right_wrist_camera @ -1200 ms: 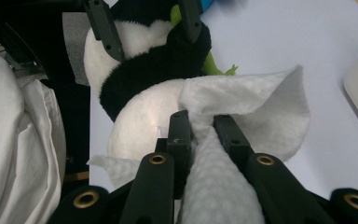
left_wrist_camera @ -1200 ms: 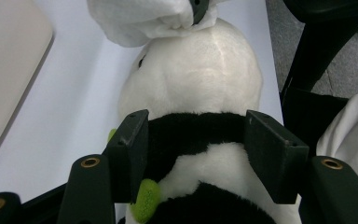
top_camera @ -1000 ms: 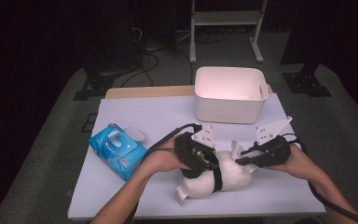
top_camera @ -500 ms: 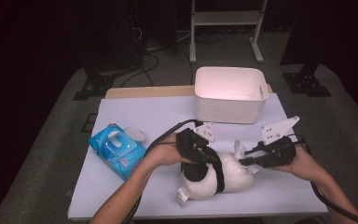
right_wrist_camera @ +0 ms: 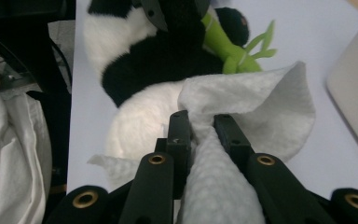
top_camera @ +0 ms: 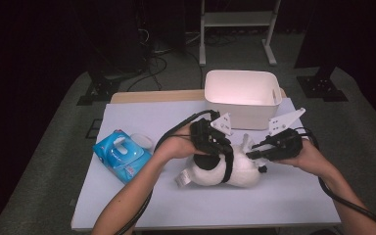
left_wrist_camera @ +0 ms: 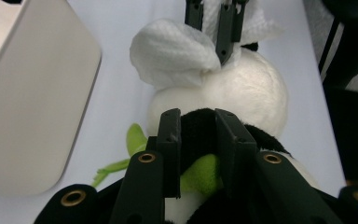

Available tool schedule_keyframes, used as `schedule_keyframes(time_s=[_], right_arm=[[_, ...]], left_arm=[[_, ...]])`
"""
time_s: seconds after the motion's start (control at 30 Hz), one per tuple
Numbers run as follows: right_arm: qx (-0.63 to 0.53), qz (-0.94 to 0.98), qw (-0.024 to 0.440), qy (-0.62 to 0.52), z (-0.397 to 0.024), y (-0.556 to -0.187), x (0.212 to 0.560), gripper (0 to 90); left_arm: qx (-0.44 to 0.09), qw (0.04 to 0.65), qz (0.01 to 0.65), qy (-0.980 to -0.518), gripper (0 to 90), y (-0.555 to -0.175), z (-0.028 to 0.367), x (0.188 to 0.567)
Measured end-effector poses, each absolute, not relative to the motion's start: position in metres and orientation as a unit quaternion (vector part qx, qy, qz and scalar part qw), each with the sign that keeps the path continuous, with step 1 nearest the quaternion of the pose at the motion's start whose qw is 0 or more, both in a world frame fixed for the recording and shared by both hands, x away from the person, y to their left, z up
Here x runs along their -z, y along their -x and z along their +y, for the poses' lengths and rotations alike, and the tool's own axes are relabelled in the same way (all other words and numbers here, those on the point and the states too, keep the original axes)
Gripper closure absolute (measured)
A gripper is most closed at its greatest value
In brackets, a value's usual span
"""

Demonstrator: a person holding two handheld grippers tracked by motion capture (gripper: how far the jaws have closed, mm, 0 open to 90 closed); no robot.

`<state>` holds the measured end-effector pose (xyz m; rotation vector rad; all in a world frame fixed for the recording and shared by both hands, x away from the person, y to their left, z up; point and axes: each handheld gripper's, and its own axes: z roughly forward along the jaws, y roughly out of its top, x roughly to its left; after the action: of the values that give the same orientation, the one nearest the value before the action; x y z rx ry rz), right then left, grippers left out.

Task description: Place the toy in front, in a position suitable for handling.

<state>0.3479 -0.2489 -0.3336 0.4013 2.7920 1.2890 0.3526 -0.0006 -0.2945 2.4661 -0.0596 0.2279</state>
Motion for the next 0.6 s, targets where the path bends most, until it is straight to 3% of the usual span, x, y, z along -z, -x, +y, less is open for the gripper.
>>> schedule_keyframes(time_s=[0.27, 0.57, 0.6], right_arm=[[-0.402, 0.911, -0.019, -0.092, -0.228, -0.330, 0.355, 77.5], [-0.387, 0.917, 0.002, -0.092, -0.221, -0.332, 0.351, 77.5], [-0.382, 0.920, 0.001, -0.087, -0.217, -0.326, 0.354, 77.5]], left_arm=[[-0.004, 0.330, -0.009, -0.944, 63.2, -0.342, 0.022, 0.322], [0.006, 0.324, -0.030, -0.945, 59.1, -0.315, 0.024, 0.327], [0.007, 0.346, -0.026, -0.938, 58.4, -0.315, 0.027, 0.320]])
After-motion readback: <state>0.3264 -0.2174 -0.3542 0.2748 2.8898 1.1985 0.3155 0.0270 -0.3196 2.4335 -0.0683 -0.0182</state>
